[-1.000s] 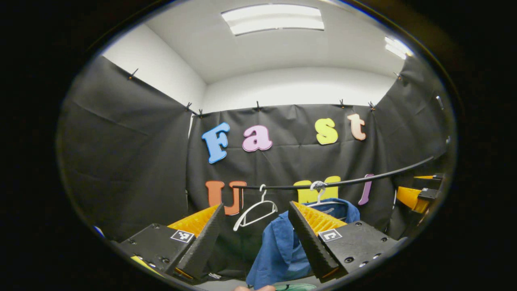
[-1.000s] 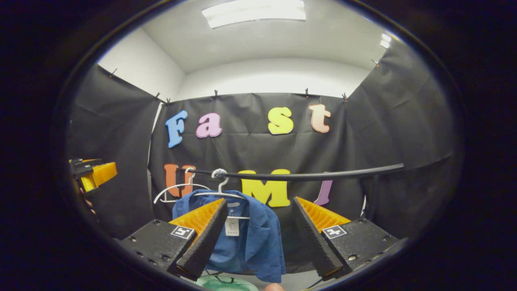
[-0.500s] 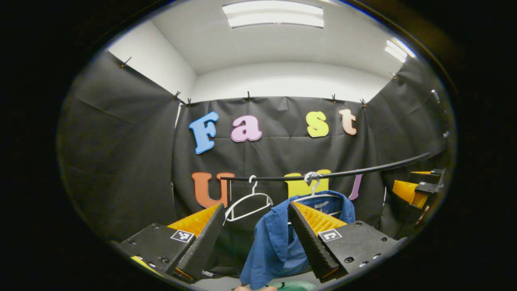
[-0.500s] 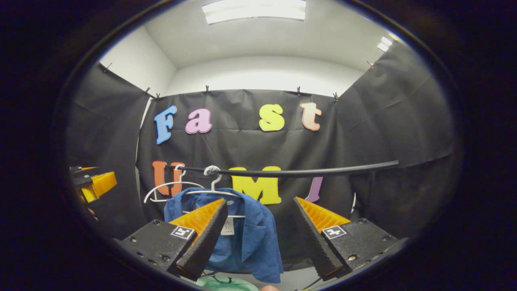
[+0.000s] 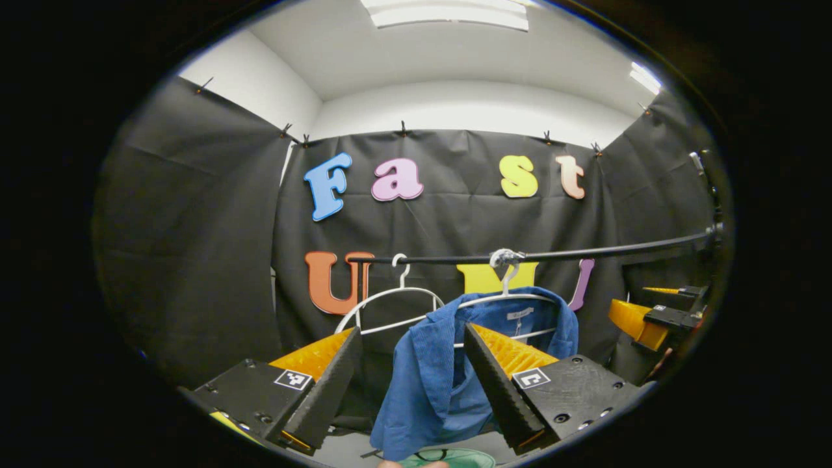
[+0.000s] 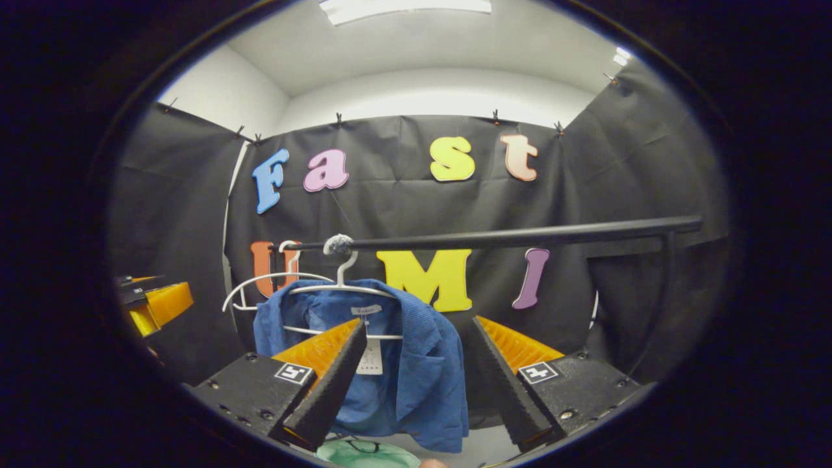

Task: Grasp the clothes on the hanger with both hands and then place them into the laundry hamper below.

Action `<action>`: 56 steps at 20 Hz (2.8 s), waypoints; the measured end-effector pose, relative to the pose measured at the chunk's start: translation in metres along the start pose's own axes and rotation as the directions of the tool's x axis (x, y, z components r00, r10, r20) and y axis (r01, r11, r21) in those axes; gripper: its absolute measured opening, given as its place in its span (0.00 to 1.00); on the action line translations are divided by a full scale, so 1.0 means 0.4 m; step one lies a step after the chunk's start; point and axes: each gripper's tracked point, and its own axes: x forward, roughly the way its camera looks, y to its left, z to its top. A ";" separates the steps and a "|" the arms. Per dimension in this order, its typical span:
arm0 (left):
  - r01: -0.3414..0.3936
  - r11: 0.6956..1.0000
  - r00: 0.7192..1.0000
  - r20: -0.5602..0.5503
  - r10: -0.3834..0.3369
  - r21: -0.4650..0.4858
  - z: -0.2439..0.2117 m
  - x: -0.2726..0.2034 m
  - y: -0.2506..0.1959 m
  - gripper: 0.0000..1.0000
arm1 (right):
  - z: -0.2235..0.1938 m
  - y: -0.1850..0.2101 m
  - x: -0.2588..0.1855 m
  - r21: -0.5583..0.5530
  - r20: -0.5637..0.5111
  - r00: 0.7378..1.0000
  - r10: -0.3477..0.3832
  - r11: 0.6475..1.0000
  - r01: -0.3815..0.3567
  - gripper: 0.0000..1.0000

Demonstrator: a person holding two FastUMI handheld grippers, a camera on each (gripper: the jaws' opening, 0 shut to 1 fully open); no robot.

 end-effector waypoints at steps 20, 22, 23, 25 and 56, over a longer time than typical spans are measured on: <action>-0.025 1.000 0.969 -0.246 0.026 0.006 -0.321 0.265 -0.093 1.00 | -0.301 0.004 0.318 -0.028 -0.179 0.982 -0.061 0.998 0.057 0.99; -0.027 1.000 0.963 -0.268 0.028 0.007 -0.344 0.288 -0.090 0.96 | -0.320 0.008 0.338 -0.033 -0.194 0.979 -0.068 0.997 0.062 0.99; -0.028 1.000 0.962 -0.272 0.028 0.007 -0.350 0.295 -0.088 1.00 | -0.327 0.010 0.346 -0.034 -0.196 0.978 -0.068 0.997 0.062 0.98; -0.033 0.999 0.963 -0.268 0.033 0.004 -0.347 0.309 -0.080 0.90 | -0.348 0.005 0.360 -0.041 -0.204 0.975 -0.083 0.996 0.077 0.95; -0.001 1.000 0.976 -0.219 -0.004 -0.025 -0.287 0.309 -0.041 0.01 | -0.270 -0.165 0.300 -0.068 -0.107 0.971 -0.212 0.976 0.206 0.07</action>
